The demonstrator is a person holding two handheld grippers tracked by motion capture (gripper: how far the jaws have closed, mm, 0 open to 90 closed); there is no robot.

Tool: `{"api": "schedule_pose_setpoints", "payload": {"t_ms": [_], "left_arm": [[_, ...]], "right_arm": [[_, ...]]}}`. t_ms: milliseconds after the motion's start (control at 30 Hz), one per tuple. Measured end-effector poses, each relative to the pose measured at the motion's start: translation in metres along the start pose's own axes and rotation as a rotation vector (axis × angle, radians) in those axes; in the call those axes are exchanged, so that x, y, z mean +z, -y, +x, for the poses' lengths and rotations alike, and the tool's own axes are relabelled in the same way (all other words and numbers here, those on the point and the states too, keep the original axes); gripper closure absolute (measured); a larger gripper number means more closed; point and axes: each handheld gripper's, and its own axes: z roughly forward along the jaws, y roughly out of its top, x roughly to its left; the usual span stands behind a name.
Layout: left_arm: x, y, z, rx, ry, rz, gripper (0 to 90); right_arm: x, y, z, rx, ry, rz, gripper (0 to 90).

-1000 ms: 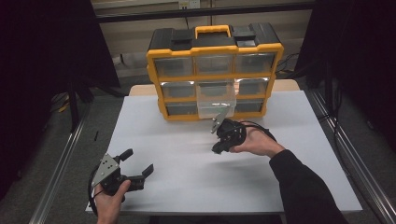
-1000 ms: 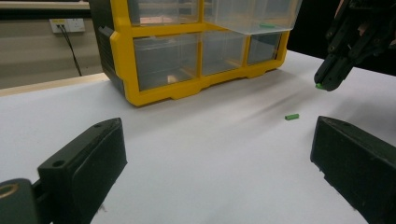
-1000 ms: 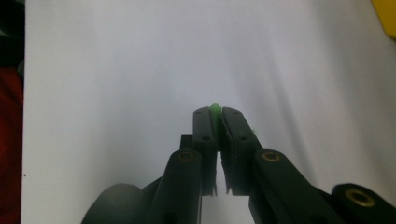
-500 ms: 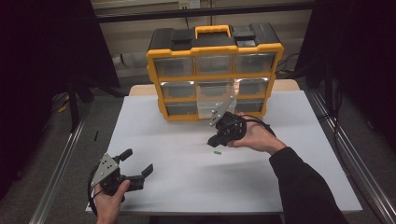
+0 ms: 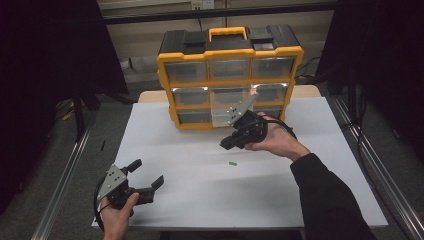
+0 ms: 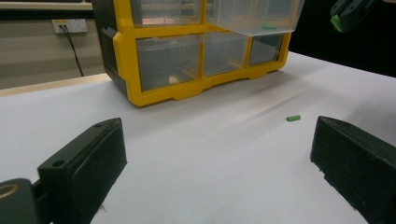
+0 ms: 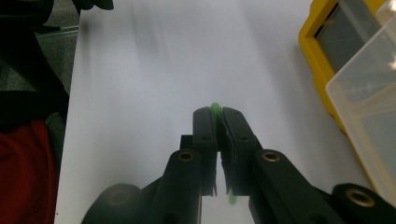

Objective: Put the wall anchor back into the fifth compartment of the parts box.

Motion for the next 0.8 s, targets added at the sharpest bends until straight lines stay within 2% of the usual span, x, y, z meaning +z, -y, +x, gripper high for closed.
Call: {"api": "schedule_pose_setpoints", "payload": {"t_ms": [167,400,533,567,633,700,800], "left_arm": [[0.000,0.000,0.000,-0.001,0.000,-0.001,3.4],[0.000,0.000,0.000,0.004,0.002,0.004,3.4],[0.001,0.000,-0.001,-0.004,0.003,-0.001,3.4],[0.001,0.000,0.000,0.013,0.003,0.007,3.4],[0.001,0.000,0.000,0.012,0.004,0.006,3.4],[0.001,0.000,-0.001,-0.007,0.002,-0.003,3.4],[0.001,0.000,0.000,0.003,0.002,0.002,3.4]], "right_arm": [[-0.009,-0.005,0.000,-0.009,0.012,-0.022,84.6],[-0.020,-0.013,-0.003,-0.015,0.035,-0.023,84.6],[-0.027,-0.021,-0.004,-0.023,0.048,-0.030,84.6],[-0.029,-0.022,-0.005,-0.026,0.051,-0.029,84.6],[-0.033,-0.027,-0.005,-0.030,0.058,-0.030,84.6],[-0.037,-0.031,-0.005,-0.037,0.067,-0.035,84.6],[-0.043,-0.037,-0.007,-0.042,0.078,-0.042,84.7]]}}
